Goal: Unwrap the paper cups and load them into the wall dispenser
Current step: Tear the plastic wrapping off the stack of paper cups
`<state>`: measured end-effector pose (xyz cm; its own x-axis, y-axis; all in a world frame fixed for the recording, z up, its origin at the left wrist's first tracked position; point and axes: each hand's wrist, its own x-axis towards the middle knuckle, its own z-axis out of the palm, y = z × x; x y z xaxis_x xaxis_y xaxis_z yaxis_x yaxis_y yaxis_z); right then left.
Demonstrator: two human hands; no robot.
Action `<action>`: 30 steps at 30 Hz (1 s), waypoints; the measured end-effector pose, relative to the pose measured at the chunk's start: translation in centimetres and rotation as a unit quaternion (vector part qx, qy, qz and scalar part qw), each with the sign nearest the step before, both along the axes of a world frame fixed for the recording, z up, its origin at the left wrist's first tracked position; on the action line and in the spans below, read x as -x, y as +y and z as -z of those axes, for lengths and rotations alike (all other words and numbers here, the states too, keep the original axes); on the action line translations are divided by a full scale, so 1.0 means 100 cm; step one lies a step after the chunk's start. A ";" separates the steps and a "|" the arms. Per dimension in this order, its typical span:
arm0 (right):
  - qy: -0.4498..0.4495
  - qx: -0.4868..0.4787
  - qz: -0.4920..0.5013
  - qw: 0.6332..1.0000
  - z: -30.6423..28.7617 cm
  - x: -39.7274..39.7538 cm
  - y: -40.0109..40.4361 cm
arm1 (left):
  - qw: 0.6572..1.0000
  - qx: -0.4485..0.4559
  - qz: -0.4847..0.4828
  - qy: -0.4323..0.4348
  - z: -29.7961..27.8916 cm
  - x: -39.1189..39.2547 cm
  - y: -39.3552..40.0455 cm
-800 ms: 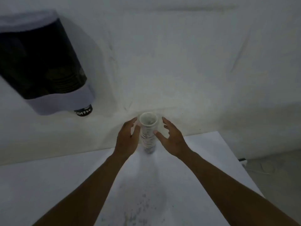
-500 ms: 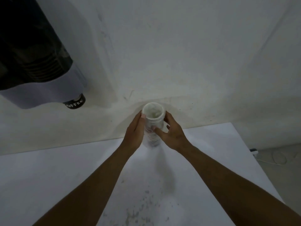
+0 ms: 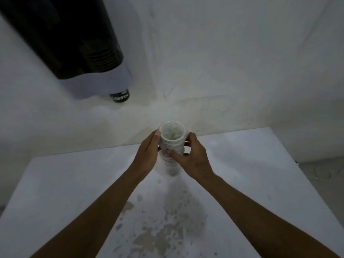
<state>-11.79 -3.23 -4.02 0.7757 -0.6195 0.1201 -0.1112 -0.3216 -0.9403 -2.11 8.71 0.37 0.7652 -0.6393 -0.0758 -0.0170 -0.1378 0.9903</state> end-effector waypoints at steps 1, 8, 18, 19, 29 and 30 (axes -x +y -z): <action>0.000 0.002 -0.001 1.000 -0.002 0.005 0.020 | 1.000 0.000 -0.005 0.003 -0.002 0.006 0.021; 0.005 -0.023 -0.016 1.000 0.001 0.041 0.144 | 0.999 -0.020 -0.030 -0.007 0.002 0.040 0.143; 0.015 -0.001 -0.039 0.999 0.005 0.071 0.219 | 0.984 -0.134 -0.049 -0.111 0.020 0.064 0.208; 0.018 0.031 -0.032 0.999 0.001 0.074 0.218 | 0.980 -0.146 -0.044 -0.127 0.020 0.064 0.208; 0.334 0.156 -0.055 0.928 -0.077 0.038 0.196 | 0.939 -0.204 -0.017 -0.276 0.021 0.052 0.196; 0.364 0.160 -0.060 0.915 -0.080 0.034 0.195 | 0.935 -0.204 -0.013 -0.289 0.021 0.051 0.195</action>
<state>-15.19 16.29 4.02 0.7824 -0.5479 -0.2960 -0.6172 -0.6190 -0.4857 -7.17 28.20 -1.70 0.7687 -0.6278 0.1222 -0.5249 -0.5101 0.6814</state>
